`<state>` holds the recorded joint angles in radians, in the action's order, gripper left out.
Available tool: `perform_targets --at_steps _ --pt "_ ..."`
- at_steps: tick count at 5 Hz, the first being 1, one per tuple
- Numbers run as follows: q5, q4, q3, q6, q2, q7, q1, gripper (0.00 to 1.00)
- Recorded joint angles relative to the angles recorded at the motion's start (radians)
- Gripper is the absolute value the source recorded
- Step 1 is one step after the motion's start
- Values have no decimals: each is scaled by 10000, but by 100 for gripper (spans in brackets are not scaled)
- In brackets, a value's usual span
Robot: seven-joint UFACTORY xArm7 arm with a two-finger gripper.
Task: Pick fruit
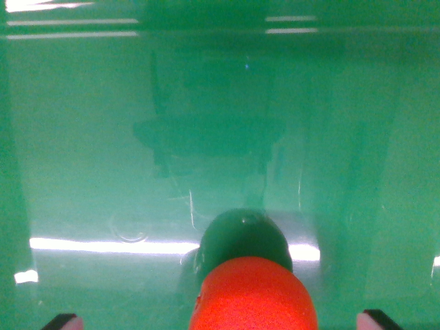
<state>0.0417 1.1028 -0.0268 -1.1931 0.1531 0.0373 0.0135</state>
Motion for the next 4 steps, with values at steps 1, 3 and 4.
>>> perform_targets --at_steps 1,3,4 --pt "16 -441 52 429 108 66 58 0" --pt "32 -860 101 838 210 129 113 0" --pt "32 -860 101 838 210 129 113 0"
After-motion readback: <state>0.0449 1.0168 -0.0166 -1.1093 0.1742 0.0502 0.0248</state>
